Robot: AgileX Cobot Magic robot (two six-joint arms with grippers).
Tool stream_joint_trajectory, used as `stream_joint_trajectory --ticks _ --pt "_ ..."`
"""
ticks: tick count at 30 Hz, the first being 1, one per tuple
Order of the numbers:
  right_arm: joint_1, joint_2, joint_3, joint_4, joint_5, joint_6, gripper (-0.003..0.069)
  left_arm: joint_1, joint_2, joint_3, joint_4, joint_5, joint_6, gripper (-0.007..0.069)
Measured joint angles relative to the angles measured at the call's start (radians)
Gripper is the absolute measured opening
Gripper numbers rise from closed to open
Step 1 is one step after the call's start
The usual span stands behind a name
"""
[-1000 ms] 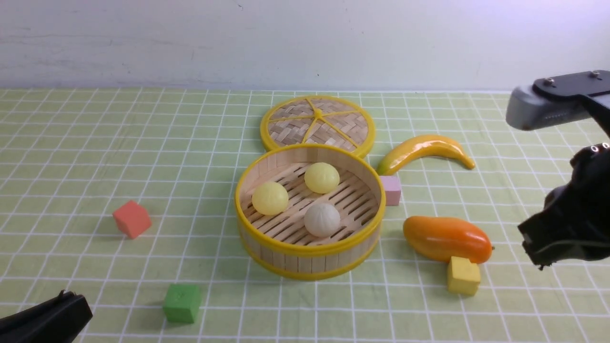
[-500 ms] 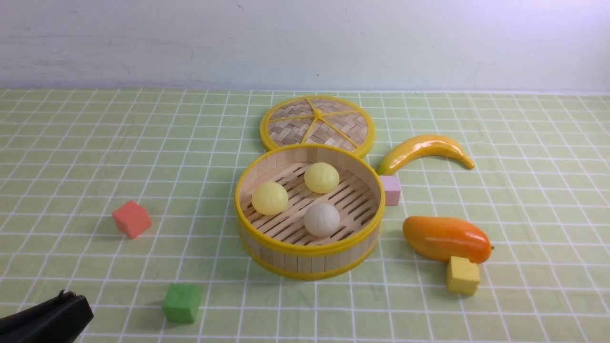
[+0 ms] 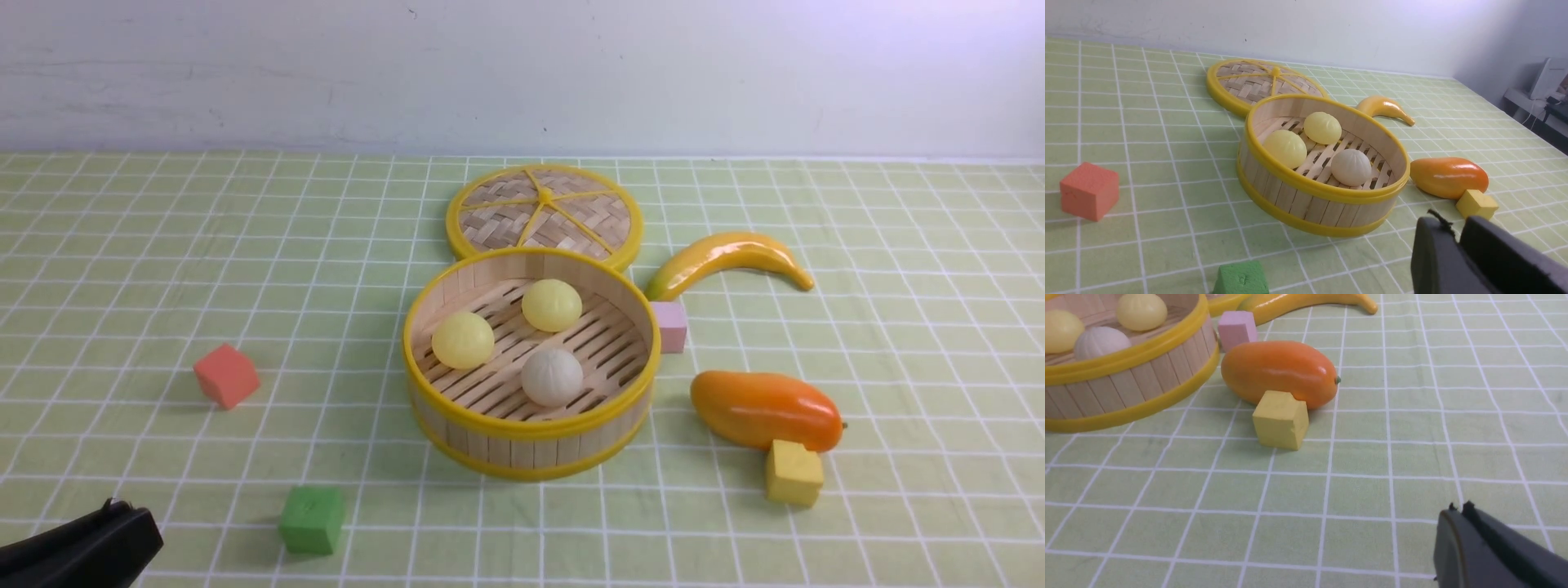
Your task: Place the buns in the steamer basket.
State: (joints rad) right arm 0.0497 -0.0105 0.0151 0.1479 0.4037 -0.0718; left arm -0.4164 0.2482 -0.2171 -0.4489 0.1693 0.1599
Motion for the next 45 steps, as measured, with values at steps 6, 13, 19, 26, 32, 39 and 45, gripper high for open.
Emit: stream_joint_trajectory --ticks 6,13,19,26,32,39,45 --pt "0.0 0.0 0.0 0.001 -0.001 0.0 -0.0016 0.0 0.0 0.0 0.0 0.0 0.0 0.0092" --pt "0.0 0.0 0.0 0.001 -0.001 0.0 -0.001 0.0 0.0 0.0 0.0 0.0 0.0 0.0092" --pt "0.0 0.0 0.0 0.003 -0.001 0.0 -0.0006 0.001 -0.001 0.026 0.006 -0.055 0.007 0.0097" --pt "0.0 0.0 0.0 0.003 -0.001 0.0 0.0002 0.184 -0.122 0.142 0.086 -0.184 -0.112 0.0047" --pt "0.0 -0.001 0.0 0.003 -0.001 0.0 0.0003 0.323 -0.256 0.24 0.265 0.012 -0.301 -0.0013" --pt "0.0 -0.001 0.0 0.003 -0.001 0.0 0.0011 0.324 -0.258 0.248 0.301 0.204 -0.337 -0.0013" --pt "0.0 -0.001 0.0 0.003 -0.001 0.0 0.0019 0.324 -0.258 0.248 0.301 0.202 -0.338 -0.0013"
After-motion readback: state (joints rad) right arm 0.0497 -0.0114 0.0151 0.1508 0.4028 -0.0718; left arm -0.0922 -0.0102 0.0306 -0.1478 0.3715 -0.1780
